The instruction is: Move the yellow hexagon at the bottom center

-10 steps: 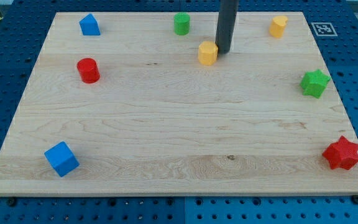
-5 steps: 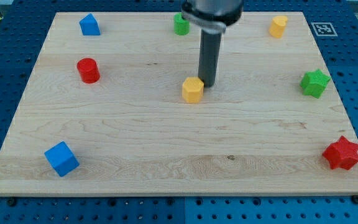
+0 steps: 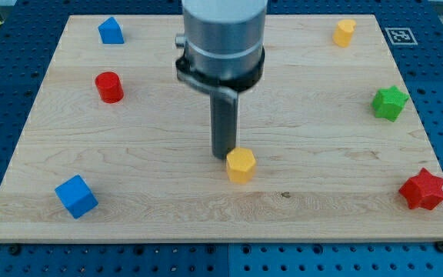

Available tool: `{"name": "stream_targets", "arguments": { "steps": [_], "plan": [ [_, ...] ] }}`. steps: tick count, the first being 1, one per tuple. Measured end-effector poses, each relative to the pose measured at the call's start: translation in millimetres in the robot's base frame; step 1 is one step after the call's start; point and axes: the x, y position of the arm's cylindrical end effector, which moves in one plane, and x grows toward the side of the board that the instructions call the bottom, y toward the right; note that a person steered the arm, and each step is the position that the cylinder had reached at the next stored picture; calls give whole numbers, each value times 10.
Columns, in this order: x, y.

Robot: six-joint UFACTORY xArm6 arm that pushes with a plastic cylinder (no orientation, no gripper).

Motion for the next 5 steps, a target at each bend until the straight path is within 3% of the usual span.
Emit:
{"name": "stream_targets", "arguments": {
  "steps": [4, 5],
  "plan": [
    [200, 184],
    [21, 278]
  ]
}}
